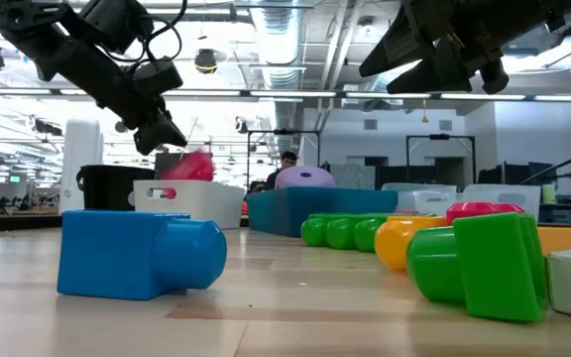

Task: Pick & Place Toys
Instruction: Put the top large red game piece into the white bin, then adjust the bins

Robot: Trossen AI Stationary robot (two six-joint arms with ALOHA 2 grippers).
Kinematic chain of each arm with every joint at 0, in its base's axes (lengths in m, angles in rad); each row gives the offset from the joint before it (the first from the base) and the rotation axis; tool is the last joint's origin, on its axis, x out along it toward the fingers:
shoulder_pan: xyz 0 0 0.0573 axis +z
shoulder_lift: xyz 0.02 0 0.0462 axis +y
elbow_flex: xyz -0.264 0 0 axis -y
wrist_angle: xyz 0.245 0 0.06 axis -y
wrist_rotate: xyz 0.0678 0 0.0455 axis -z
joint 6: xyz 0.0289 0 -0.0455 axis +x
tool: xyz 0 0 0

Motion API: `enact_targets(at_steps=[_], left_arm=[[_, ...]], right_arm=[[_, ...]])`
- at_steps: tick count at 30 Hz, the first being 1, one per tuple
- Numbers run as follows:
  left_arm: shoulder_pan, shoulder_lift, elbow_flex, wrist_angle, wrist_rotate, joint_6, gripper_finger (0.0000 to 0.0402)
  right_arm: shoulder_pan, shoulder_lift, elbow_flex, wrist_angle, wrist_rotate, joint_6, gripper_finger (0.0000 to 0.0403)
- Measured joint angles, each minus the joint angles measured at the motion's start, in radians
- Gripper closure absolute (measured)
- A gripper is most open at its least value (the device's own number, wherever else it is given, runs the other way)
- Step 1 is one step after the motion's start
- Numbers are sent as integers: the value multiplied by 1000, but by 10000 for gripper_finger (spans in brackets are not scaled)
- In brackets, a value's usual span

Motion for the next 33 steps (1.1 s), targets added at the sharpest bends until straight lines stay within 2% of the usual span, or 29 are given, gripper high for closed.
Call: enact_targets(at_steps=[5, 7, 9, 13, 16, 18, 21, 24, 29, 31, 33], left_arm=[[12, 0, 0, 8, 0, -39, 281], [9, 0, 0, 24, 12, -101, 259], [8, 0, 0, 33, 78, -178, 240], [7, 0, 0, 38, 309, -258, 216], [7, 0, 0, 60, 433, -310, 210], [7, 0, 0, 61, 473, -320, 211], [7, 0, 0, 51, 478, -320, 224], [6, 0, 0, 34, 416, -307, 256], [3, 0, 0, -53, 86, -278, 377], [5, 0, 0, -102, -1, -281, 389], [16, 0, 0, -174, -23, -320, 395]], right_arm=[[0, 0, 0, 0, 0, 0, 168], [0, 0, 0, -6, 3, -3, 168], [-1, -1, 0, -29, 22, -2, 168], [-18, -40, 1, -122, 98, 16, 171], [-57, -73, 1, -279, 104, 103, 183], [-97, -102, 1, -414, 103, 187, 195], [-173, -142, 1, -596, 60, 305, 216], [-240, -158, 0, -698, -20, 347, 237], [-296, -158, 0, -699, -51, 341, 266], [-300, -158, 0, -691, -59, 315, 275], [-300, -158, 0, -677, -71, 286, 282]])
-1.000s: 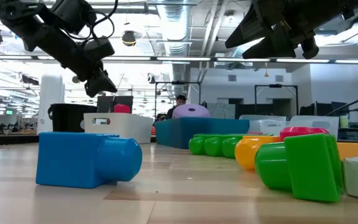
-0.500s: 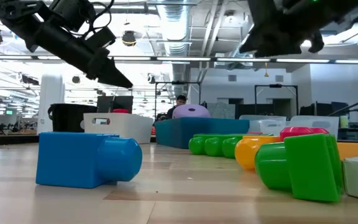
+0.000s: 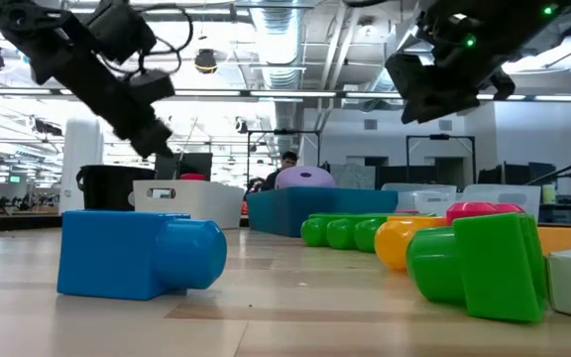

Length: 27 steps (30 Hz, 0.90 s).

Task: Pick & Place Toys
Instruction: Adjust the bins

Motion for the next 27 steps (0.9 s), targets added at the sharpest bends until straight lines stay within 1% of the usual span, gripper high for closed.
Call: enact_targets(at_steps=[5, 8, 9, 12, 14, 16, 20, 23, 24, 27], left_arm=[[53, 0, -1, -215, 9, -192, 400], [86, 0, -30, -209, 7, -208, 401], [97, 0, -38, -198, 7, -208, 401], [121, -2, -74, -107, 54, -205, 401], [130, -4, -103, -27, 111, -188, 401], [129, -3, -122, 44, 176, -171, 401], [128, -2, -153, 177, 347, -164, 401], [126, 3, -161, 216, 471, -149, 401], [126, 2, -162, 216, 494, -148, 401], [126, 2, -161, 228, 494, -146, 401]], right_arm=[[0, 0, 0, 8, -3, -24, 290], [0, 0, 0, 14, -3, -24, 291], [0, 0, 0, 16, -3, -24, 291], [0, 0, 0, 31, -4, -25, 291], [0, 0, 0, 38, -8, -28, 291], [0, 0, 0, 46, -38, -38, 291], [-11, 1, 0, 122, -121, -157, 291], [-25, 1, 0, 226, -171, -252, 291], [-30, 1, 0, 265, -193, -291, 291], [-45, 1, 0, 376, -286, -400, 291]])
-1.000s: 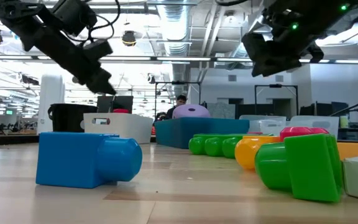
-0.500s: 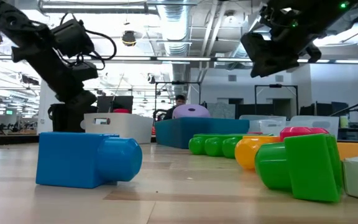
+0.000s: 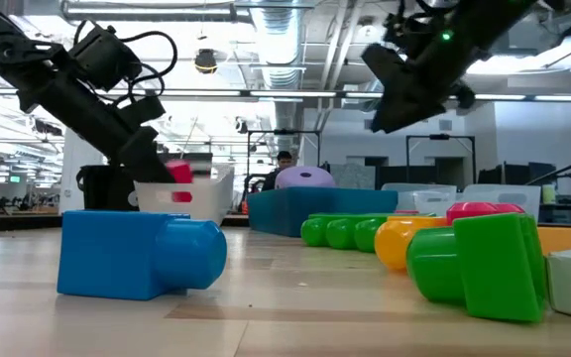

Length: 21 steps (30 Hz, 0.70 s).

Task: Pick & Place Toys
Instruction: Adjust the bins

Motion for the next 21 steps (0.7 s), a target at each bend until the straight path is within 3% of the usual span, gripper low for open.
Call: enact_targets(at_steps=[9, 17, 21], left_arm=[[-15, -1, 1, 4, 26, 0, 401], [-62, -1, 1, 158, 317, -11, 401], [-95, -1, 1, 248, 431, -28, 401]], right_arm=[[-23, 9, 0, 143, -154, -98, 291], [-50, 9, 0, 157, -365, -87, 293], [-72, 9, 0, 157, -420, -61, 299]])
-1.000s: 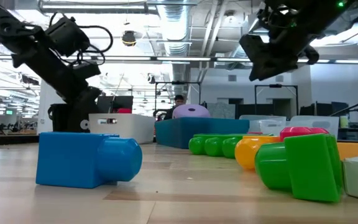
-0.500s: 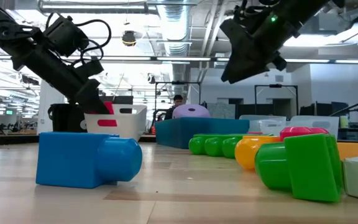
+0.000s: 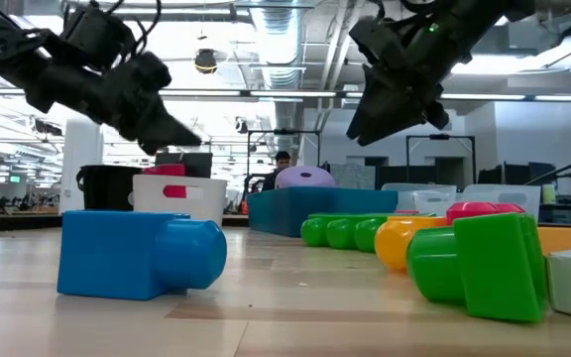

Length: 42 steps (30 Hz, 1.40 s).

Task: Pick & Place Toys
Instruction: Adjust the bins

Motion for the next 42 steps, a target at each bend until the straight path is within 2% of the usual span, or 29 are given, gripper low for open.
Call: enact_targets(at_steps=[3, 8, 12, 14, 17, 21, 22, 24, 28, 34, 42], left_arm=[[-19, -1, 0, 22, 16, -2, 401], [-23, -52, 0, -70, 16, -29, 401], [-23, -172, 0, -123, 16, -31, 401], [-23, -260, 1, -213, 2, -32, 401], [-24, -414, 7, -458, -113, -30, 401], [-23, -593, 18, -821, -367, -31, 401], [-23, -618, 10, -836, -429, -48, 401], [-21, -649, 0, -819, -483, -54, 401], [-9, -608, -13, -811, -586, -76, 401], [58, -430, -44, -808, -759, -181, 401], [198, -175, -48, -608, -774, -208, 401]], right_arm=[[-20, 0, 0, 0, 3, -4, 307], [-37, 0, 0, 0, 47, -8, 322], [-32, 0, 0, 0, 77, -34, 332], [-32, 0, 0, 0, 77, -35, 334], [-26, 0, 0, -1, 79, -37, 335], [-24, 0, 0, 0, 79, -50, 336], [-24, 0, 0, 0, 79, -53, 336], [-26, 0, 0, 1, 79, -53, 336], [-29, 0, -1, 17, 79, -53, 336], [-27, 1, -1, 57, 79, -77, 336], [-28, 1, -1, 57, 79, -82, 336]])
